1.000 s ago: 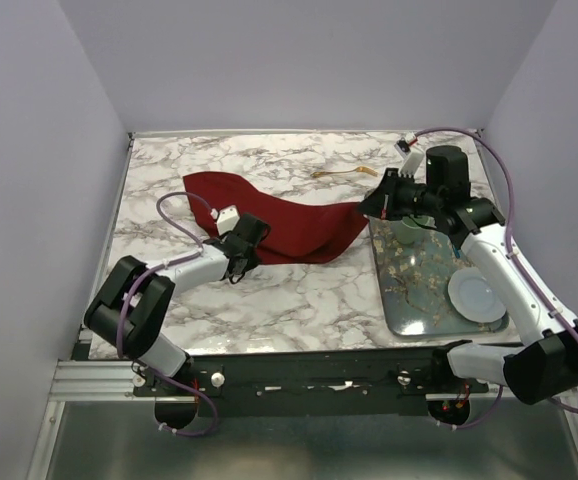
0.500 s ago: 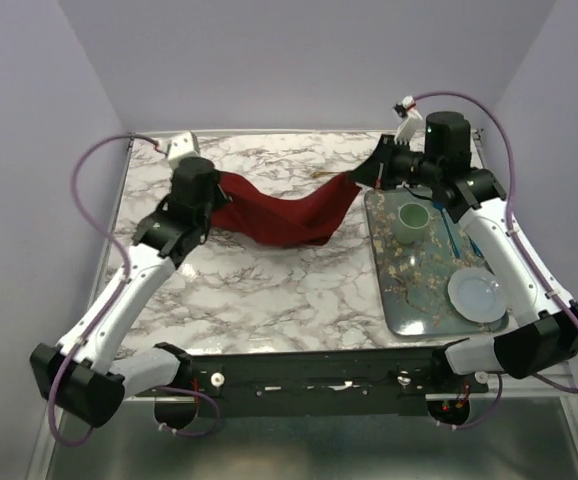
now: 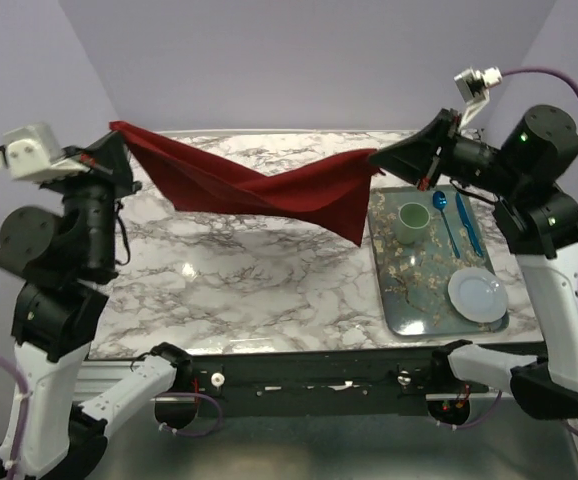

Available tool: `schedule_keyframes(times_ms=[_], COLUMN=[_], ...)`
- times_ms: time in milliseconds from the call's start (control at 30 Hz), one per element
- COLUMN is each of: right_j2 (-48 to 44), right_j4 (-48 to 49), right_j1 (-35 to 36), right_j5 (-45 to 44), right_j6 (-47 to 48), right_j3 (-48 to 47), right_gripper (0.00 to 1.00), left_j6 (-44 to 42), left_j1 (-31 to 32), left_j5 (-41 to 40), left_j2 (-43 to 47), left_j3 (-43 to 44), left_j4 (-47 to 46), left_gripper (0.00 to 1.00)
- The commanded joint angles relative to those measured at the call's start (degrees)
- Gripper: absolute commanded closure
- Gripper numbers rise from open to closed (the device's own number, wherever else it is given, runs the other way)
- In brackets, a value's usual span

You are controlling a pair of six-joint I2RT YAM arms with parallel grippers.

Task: Fold the napkin, place the utensils inside, and roll it up
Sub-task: Flatten the napkin out

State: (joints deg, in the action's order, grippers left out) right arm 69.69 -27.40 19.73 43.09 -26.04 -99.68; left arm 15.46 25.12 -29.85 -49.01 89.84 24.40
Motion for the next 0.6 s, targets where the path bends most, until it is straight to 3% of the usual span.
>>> schedule_keyframes(times_ms=[0,100,300,433,533,567], right_j2=[-9.2,-15.0,-21.8,-20.3,-14.4,-12.1], right_j4=[2.4,6.3,21.1,17.1,9.4,6.7], right_j1=[1.6,2.2,2.4,2.4,2.3,2.3], right_j5=[12.7,17.9,20.5,10.8,-0.3,-7.0], right_j6=[-1.1,-4.7,-21.7,-25.2,-28.4,-27.1], right_j3=[5.1,8.1,19.8,22.7,26.3,27.1], right_gripper=[0.99,0.99,0.99,0.99,0.99,0.99], left_j6=[-5.6,-6.0,-3.0,-1.4,-4.1,-3.8], left_j1=[-0.2,-0.2,-0.2,-0.2,-0.3,-0.6], left_j5=[-1.2,-2.0,-3.5,-9.9,-15.2,-20.5], left_j2=[8.0,12.0,13.9,8.5,-1.1,-4.0], left_j3=[0.8,0.7,0.7,-0.3,-2.6,-4.7], left_j4=[-3.7,-3.7,-1.0,1.3,2.8,2.1], left_gripper=[1.0,1.0,1.0,1.0,1.0,1.0])
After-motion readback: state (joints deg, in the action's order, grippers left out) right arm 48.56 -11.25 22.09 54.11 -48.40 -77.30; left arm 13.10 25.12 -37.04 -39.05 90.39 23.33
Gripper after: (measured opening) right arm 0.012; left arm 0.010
